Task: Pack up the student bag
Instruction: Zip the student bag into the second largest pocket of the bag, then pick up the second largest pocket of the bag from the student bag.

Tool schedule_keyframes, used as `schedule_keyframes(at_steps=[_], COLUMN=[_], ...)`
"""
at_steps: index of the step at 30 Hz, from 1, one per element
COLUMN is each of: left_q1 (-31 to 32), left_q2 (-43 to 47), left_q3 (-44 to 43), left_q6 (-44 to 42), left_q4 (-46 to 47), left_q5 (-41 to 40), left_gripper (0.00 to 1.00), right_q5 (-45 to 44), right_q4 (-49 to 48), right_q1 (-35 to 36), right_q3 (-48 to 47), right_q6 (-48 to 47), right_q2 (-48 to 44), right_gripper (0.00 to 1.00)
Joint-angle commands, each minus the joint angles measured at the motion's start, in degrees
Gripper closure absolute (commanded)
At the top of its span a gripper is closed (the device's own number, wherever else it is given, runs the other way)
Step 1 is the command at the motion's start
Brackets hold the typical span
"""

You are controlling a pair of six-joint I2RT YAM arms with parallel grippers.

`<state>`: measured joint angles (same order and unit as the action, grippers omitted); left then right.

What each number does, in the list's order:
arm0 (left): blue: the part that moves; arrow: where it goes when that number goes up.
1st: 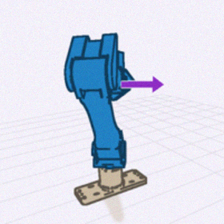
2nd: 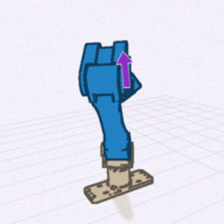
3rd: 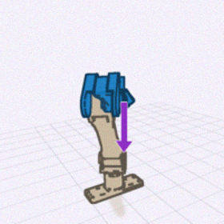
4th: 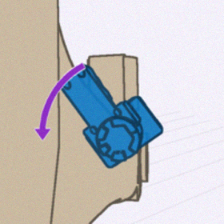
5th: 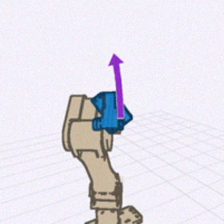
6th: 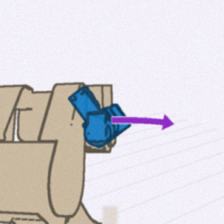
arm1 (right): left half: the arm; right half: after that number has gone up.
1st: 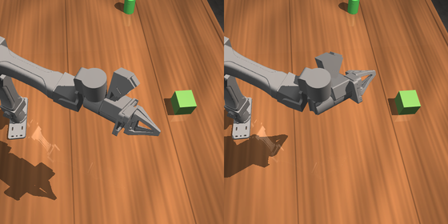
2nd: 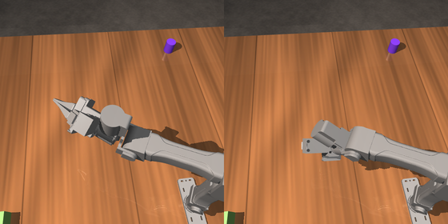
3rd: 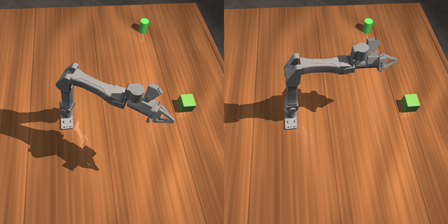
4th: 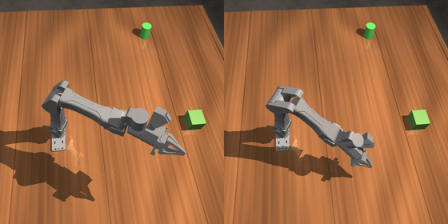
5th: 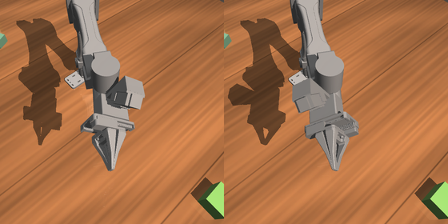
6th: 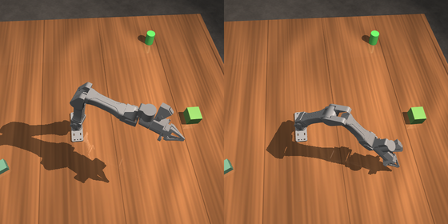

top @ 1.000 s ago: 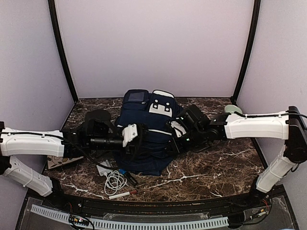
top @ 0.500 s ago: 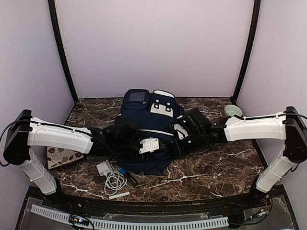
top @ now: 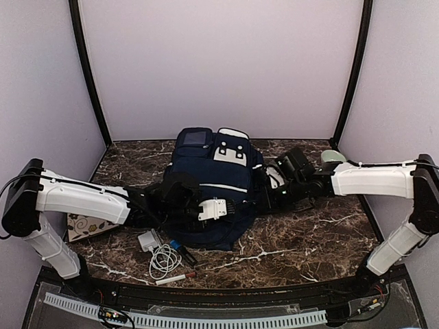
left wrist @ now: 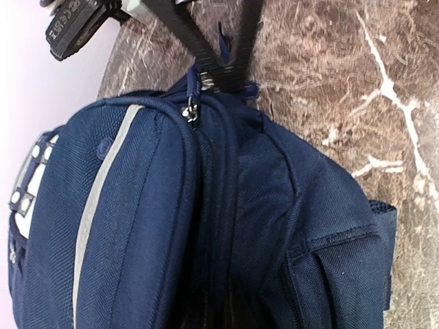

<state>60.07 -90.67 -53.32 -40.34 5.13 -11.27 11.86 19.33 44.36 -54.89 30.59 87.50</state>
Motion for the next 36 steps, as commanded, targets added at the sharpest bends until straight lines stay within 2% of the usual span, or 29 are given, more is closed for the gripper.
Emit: schedule_keyframes(at_steps=[1, 6, 12, 16, 19, 22, 24, 28, 32, 34, 36], left_q1=[-1.0, 1.5, 3.6, 4.1, 4.3, 4.3, 4.3, 4.3, 4.3, 4.3, 4.3], left_q2=[7.2, 9.5, 16.0, 18.1, 17.8, 17.1, 17.1, 17.5, 17.6, 17.5, 17.6], left_q3=[2.3, 2.8, 6.5, 8.3, 8.8, 8.5, 8.9, 9.4, 9.5, 9.2, 9.1], left_q6=[0.8, 1.8, -0.5, -0.6, 0.4, 1.2, 1.1, 0.7, 0.2, 0.4, 0.5], left_q4=[-4.3, -8.4, -8.1, -7.7, -5.4, -4.1, -3.9, -3.0, -2.4, -2.7, -2.8], left_q5=[-1.8, 4.7, 10.5, 13.5, 10.5, 6.6, 5.9, 4.9, 4.9, 4.6, 4.5], left_gripper=[1.0, 1.0, 1.0, 1.0, 1.0, 1.0, 1.0, 1.0, 1.0, 1.0, 1.0], right_q5=[-9.9, -12.5, -15.9, -9.2, -2.8, 1.2, 7.0, 15.5, 12.9, 12.9, 13.3], right_q4=[6.8, 8.3, 12.4, 8.9, 9.2, 5.3, 0.6, -8.9, -13.7, -16.0, -18.1], right_q1=[-8.0, -12.8, -16.4, -16.5, -16.0, -13.1, -11.3, -7.2, -1.1, -0.2, 0.0], right_q3=[1.9, -5.2, -16.9, -21.0, -24.1, -18.9, -12.6, 1.6, 9.4, 11.4, 12.2], right_q6=[-0.8, -6.5, -13.8, -17.7, -19.6, -23.0, -24.1, -20.9, -18.2, -17.1, -16.1], right_q2=[-4.3, -2.1, 7.3, 9.5, 10.4, 6.4, 1.3, -7.7, -9.5, -8.8, -7.3], right_gripper=[1.0, 1.0, 1.0, 1.0, 1.0, 1.0, 0.99, 0.83, 0.59, 0.53, 0.51])
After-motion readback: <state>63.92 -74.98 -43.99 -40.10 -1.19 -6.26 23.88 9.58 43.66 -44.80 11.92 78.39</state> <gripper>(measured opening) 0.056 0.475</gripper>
